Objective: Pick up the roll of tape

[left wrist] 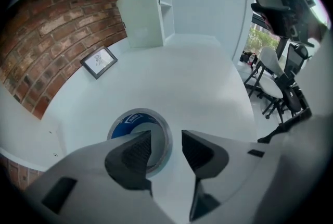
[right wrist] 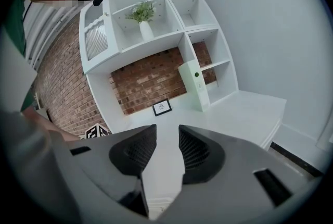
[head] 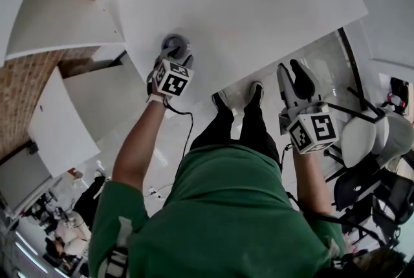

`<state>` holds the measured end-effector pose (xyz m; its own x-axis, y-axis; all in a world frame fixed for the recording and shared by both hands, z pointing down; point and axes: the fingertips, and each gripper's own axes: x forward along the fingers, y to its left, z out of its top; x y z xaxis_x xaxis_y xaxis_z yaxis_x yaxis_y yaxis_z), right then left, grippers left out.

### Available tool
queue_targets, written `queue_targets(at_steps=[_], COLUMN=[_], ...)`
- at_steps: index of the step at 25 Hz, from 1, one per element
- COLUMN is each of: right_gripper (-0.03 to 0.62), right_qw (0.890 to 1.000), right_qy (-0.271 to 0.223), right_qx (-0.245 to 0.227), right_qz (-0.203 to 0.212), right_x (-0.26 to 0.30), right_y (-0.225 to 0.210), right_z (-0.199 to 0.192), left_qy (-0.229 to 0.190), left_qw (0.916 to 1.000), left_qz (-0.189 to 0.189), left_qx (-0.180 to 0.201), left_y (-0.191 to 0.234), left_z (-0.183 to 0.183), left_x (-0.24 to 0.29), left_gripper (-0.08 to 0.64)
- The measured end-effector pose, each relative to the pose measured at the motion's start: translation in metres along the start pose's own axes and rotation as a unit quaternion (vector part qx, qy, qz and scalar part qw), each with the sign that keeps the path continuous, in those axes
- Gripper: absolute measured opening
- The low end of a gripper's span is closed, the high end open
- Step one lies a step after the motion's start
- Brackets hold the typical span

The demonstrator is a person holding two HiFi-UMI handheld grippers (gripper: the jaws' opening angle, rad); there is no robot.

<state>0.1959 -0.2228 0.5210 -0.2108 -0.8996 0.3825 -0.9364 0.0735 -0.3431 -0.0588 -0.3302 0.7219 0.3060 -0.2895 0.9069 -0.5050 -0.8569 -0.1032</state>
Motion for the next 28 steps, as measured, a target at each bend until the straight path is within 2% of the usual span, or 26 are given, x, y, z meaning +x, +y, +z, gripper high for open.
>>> queue_targets(at_steps=[8, 11, 19, 28], right_gripper=[0.147, 0.147, 0.142, 0.137], right_qw=[1.000, 1.000, 1.000, 1.000], right_qy=[-0.006, -0.010, -0.015, -0.014], right_qx=[0.000, 0.001, 0.002, -0.008], right_qz=[-0.007, -0.009, -0.009, 0.010], right_x=[-0.009, -0.016, -0.027, -0.026], right_y=[-0.006, -0.009, -0.011, 0.007], right_z=[0.006, 0.007, 0.009, 0.013], left_qy=[0.078, 0.090, 0.071, -0.005], left_qw=[0.9950, 0.9938, 0.9966, 0.9996], left_qz=[0.005, 0.010, -0.001, -0.013], left_qx=[0.062, 0.066, 0.042, -0.026], left_y=[-0.005, -0.005, -0.008, -0.007], left_z=[-0.006, -0.007, -0.006, 0.000], left_x=[0.010, 0.010, 0.007, -0.018], left_gripper=[0.189, 0.108, 0.072, 0.072])
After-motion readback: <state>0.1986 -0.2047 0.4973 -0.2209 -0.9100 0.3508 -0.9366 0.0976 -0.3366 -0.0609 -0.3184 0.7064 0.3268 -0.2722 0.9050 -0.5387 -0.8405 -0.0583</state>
